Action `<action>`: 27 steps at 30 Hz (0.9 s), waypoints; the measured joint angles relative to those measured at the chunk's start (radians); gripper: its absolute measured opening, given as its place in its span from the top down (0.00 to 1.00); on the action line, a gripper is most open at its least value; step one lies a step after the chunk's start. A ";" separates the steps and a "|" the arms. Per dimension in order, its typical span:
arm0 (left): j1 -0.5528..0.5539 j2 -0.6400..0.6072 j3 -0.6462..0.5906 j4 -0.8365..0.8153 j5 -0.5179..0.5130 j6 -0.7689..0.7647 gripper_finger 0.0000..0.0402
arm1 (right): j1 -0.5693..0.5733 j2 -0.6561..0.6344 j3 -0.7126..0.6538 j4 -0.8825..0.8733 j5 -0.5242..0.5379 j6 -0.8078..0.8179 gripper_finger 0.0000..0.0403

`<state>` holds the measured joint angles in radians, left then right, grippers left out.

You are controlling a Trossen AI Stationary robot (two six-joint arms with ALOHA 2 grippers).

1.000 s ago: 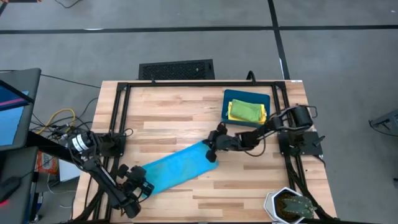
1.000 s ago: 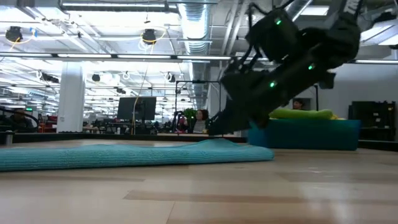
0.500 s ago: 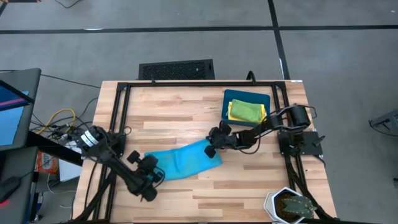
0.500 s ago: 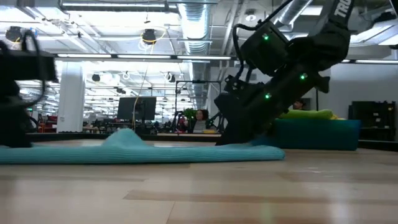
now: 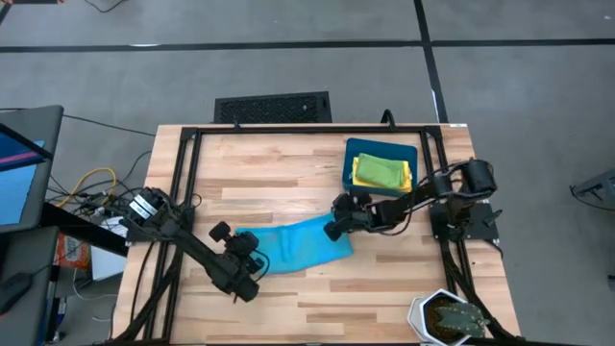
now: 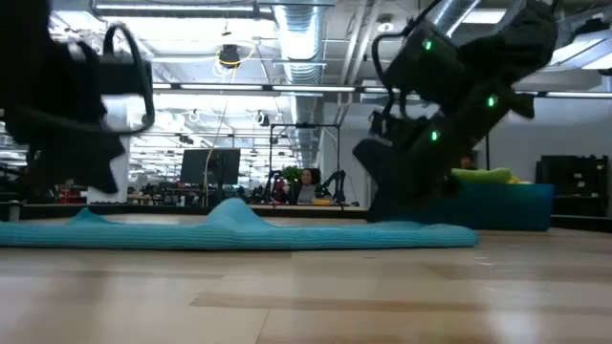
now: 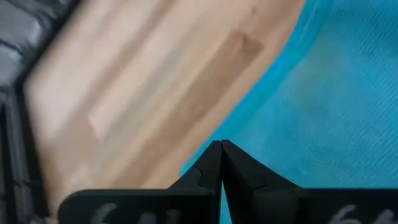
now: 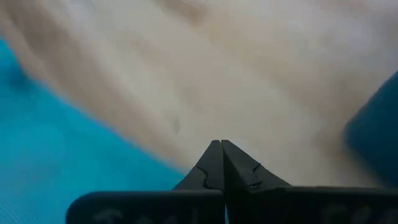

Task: Fold microfiber towels
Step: Fold the blue microfiber cloth

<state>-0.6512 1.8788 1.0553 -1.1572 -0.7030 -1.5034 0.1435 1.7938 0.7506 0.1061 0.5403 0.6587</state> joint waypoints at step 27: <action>0.049 -0.126 -0.148 0.440 -0.042 0.005 1.00 | 0.065 -0.064 -0.169 0.165 -0.152 -0.001 0.98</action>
<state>-0.6022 1.7531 0.9070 -0.7169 -0.7448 -1.4985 0.2086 1.7295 0.5815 0.2712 0.3885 0.6579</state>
